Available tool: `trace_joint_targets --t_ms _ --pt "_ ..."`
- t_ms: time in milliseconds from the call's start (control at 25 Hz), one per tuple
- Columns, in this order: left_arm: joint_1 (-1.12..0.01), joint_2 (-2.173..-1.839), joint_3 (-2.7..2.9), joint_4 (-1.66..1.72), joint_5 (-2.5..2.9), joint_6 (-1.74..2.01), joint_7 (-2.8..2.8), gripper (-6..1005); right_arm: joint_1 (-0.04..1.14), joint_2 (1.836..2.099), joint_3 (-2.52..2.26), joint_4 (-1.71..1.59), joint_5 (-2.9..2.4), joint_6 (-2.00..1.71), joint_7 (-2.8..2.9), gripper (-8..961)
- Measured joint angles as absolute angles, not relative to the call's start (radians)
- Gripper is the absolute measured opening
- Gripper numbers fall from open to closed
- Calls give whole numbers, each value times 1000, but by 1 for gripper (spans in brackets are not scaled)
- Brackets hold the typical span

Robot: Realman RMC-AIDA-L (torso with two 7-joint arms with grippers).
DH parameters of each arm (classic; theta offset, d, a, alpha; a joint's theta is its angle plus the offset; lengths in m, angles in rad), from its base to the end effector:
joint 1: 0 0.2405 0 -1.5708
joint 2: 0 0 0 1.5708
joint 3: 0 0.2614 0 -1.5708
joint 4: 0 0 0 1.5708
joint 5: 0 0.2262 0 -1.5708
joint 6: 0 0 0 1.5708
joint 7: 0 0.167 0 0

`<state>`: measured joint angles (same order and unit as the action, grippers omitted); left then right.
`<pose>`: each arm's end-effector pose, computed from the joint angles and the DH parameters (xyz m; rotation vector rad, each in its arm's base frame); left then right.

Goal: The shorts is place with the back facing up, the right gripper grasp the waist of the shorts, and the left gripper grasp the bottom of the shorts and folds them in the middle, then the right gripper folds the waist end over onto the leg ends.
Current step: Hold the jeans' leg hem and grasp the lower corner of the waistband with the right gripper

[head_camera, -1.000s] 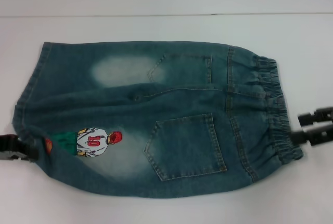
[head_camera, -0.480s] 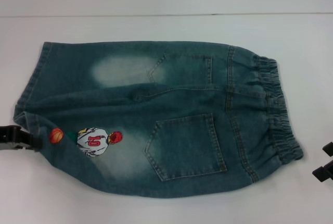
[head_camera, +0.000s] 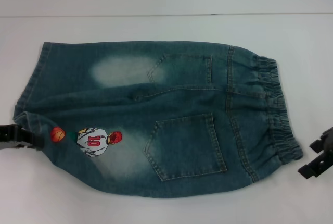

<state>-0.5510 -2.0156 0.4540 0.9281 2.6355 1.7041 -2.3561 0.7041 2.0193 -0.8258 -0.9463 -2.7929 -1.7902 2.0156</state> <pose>-0.3412 0.3337 0.0559 -2.2021 -1.8497 -0.1161 0.2869 0.3554 0.0276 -2.8077 1.0945 -0.5893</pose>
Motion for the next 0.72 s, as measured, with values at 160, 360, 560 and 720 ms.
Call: trace_joint_targets --t_ms 160,360,560,720 --pt "-551 -2017 454 927 2634 1704 -2353 61 714 2037 -844 -937 -2793 -1767 2013 947" --pt "-551 -2017 454 924 2634 1704 -2349 60 728 2055 -865 -934 -2790 -1747 2011 948" --pt "-551 -2018 454 918 2634 1696 -2347 60 741 2064 -865 -934 -2790 -1735 2010 924" --pt "-549 -2019 454 917 2634 1694 -2345 60 745 2068 -865 -936 -2789 -1722 2010 905"
